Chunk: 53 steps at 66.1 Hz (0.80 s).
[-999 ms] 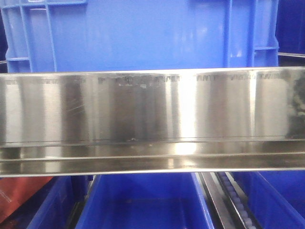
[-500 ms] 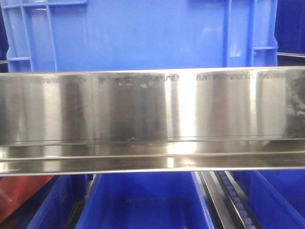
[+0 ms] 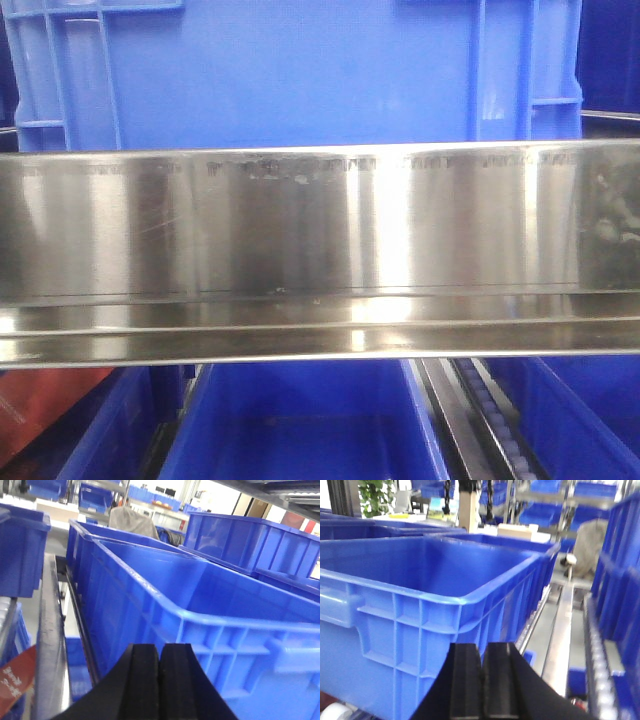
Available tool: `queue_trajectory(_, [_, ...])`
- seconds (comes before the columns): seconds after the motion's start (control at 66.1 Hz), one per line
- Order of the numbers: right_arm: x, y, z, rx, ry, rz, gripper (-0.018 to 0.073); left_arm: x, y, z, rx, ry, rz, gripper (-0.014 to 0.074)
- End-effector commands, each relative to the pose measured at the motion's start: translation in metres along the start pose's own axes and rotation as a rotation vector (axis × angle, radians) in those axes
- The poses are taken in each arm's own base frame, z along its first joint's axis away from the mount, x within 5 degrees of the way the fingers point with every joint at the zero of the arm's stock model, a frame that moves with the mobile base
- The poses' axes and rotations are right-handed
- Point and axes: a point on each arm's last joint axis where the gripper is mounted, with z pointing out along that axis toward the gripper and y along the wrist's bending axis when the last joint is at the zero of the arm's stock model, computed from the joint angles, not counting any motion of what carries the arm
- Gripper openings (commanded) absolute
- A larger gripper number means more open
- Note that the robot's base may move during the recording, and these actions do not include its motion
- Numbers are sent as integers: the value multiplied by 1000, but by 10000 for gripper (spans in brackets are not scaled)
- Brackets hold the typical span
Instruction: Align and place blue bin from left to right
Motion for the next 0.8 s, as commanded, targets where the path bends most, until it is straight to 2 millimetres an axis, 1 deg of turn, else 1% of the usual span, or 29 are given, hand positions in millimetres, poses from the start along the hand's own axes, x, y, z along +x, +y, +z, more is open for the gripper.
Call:
queue_trajectory(0.0, [-7, 0, -11, -13, -87, -31, -78, -3, -2, -8, 26, -51, 19, -111])
queue_trajectory(0.076, [-9, 0, -17, -13, -115, -28, -78, -5, -2, -12, 31, -72, 19, -111])
queue_trajectory(0.212, [-11, -1, -23, -12, -140, -26, -78, -6, -3, -14, 35, -84, 19, -111])
queue_trajectory(0.787, [-10, -2, -24, -7, -135, -25, -78, -6, -3, -14, 36, -85, 19, -111])
